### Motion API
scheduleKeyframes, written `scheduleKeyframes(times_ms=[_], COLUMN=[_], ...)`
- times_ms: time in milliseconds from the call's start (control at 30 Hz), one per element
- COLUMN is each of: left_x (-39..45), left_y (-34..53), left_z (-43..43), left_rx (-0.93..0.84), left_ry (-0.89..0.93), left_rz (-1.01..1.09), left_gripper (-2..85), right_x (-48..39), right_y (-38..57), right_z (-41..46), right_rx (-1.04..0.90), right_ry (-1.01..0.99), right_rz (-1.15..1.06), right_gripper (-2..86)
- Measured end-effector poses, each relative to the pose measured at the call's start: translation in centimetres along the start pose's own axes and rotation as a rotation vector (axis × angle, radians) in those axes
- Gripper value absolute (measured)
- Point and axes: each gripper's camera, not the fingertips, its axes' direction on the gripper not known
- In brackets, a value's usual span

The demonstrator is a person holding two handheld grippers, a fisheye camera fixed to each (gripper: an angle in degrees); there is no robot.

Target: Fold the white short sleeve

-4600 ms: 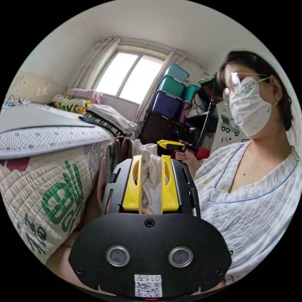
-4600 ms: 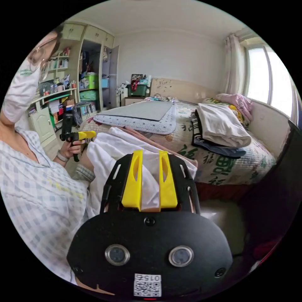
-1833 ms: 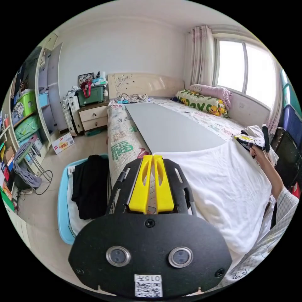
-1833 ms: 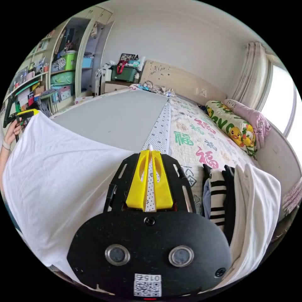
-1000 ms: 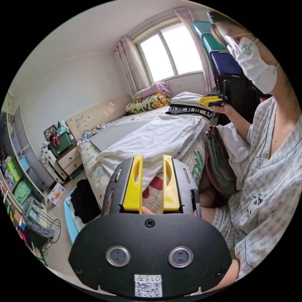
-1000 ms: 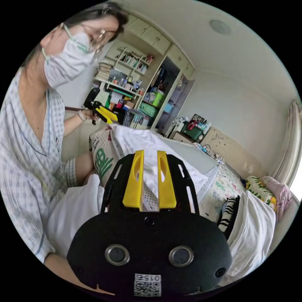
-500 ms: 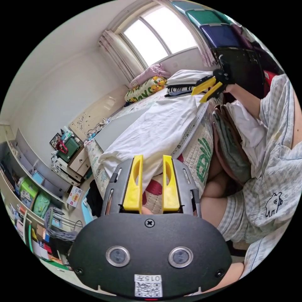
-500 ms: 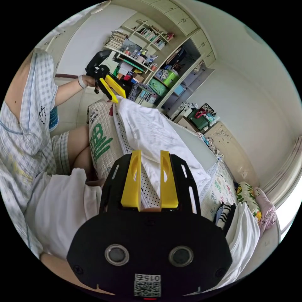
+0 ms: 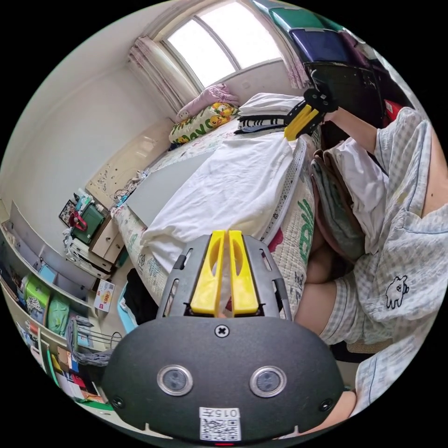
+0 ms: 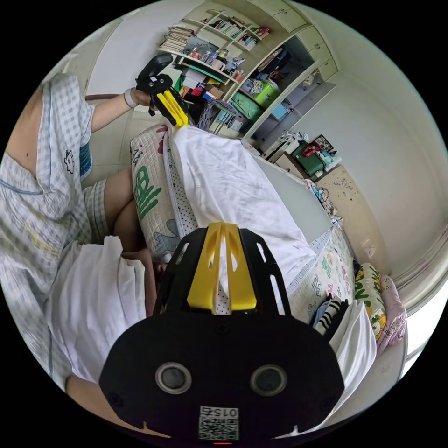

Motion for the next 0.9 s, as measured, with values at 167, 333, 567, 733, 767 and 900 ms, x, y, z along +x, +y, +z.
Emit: scheduleKeyframes(times_ms=[167,333,567,733,767,900], left_x=[-4.5,-12.5,-30.6,-29.7,-27.9,-22.9], left_y=[0.3,-2.9,-10.6,-8.5,-7.7,-6.5], left_z=[0.3,3.6,19.7,28.6,30.1,35.5], left_rx=[0.111,0.182,0.238,0.099,0.077,-0.055], left_ry=[0.007,-0.047,-0.333,-0.144,-0.046,0.157], left_rz=[-0.123,-0.2,-0.549,-0.506,-0.432,-0.269], left_gripper=[0.5,0.6,4.4,7.4,8.0,9.4], right_x=[4.9,14.3,39.3,41.2,39.8,36.4], right_y=[-4.6,-13.2,-30.2,-31.4,-31.2,-33.2], right_z=[-3.3,-2.7,7.4,10.7,10.8,12.0], right_rx=[0.078,0.088,0.035,-0.051,-0.064,-0.158], right_ry=[0.067,0.17,0.413,0.07,0.015,-0.126], right_rz=[0.148,0.232,0.642,0.64,0.581,0.41], right_gripper=[-0.8,-0.8,4.0,11.1,11.2,11.7])
